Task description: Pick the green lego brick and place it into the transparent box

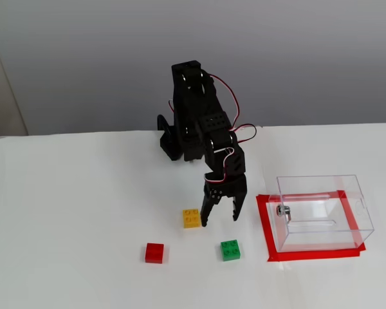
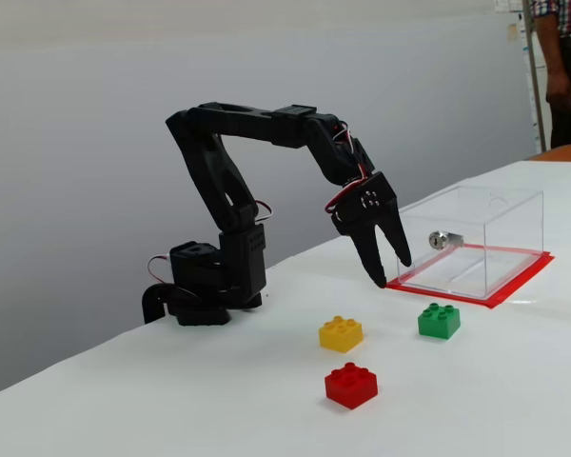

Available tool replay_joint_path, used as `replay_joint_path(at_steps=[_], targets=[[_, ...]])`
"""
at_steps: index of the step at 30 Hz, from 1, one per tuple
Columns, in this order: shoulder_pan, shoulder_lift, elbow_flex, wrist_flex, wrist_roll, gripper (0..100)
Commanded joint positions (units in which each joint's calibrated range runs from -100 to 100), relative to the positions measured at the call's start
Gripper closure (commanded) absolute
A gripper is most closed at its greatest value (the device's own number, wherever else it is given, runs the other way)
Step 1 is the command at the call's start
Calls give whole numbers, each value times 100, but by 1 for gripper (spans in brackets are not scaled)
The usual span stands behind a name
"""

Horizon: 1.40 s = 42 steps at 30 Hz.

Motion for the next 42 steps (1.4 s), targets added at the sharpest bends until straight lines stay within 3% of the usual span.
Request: replay_joint_path(at_steps=[1, 17, 33, 42], targets=[[18, 86, -270, -87, 4, 65], [-352, 688, -279, -1288, 25, 61], [-462, 1443, -288, -1975, 30, 61], [-455, 2216, -1093, -1932, -12, 61]])
